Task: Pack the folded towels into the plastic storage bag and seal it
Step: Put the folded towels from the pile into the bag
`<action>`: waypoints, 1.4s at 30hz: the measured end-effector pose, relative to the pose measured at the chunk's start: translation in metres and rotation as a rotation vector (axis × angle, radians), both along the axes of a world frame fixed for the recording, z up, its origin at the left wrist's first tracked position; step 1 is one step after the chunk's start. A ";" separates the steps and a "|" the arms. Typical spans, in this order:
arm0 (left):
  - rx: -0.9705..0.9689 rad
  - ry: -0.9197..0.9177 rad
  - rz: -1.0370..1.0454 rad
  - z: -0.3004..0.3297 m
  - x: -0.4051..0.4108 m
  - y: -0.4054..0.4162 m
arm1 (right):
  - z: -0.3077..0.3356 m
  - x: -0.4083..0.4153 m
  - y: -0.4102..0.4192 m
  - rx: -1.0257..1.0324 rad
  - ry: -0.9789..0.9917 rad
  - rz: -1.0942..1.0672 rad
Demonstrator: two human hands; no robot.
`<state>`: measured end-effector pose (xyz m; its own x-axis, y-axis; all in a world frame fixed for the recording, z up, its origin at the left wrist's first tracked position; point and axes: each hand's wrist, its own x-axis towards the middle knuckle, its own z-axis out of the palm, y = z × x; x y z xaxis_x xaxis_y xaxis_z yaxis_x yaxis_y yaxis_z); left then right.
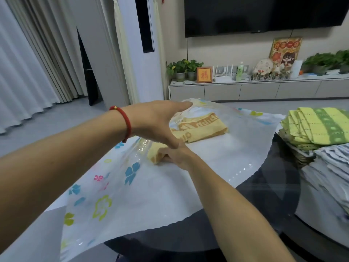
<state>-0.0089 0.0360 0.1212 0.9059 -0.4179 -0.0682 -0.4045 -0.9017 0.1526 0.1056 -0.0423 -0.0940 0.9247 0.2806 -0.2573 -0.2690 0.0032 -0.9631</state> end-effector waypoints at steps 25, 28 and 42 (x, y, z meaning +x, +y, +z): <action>-0.144 -0.004 0.004 -0.026 -0.004 -0.006 | 0.036 -0.084 -0.080 -1.012 -0.627 0.198; -0.188 0.000 0.014 -0.031 0.002 -0.017 | 0.045 -0.118 -0.169 -1.174 -0.677 0.031; -0.269 0.002 0.007 -0.056 0.019 -0.048 | 0.091 -0.143 -0.463 -1.474 0.126 -0.643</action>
<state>0.0105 -0.0124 0.0647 0.9087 -0.4152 0.0427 -0.3981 -0.8314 0.3877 -0.0371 -0.5048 -0.0026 0.7386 -0.6739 -0.0183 -0.6627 -0.7208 -0.2033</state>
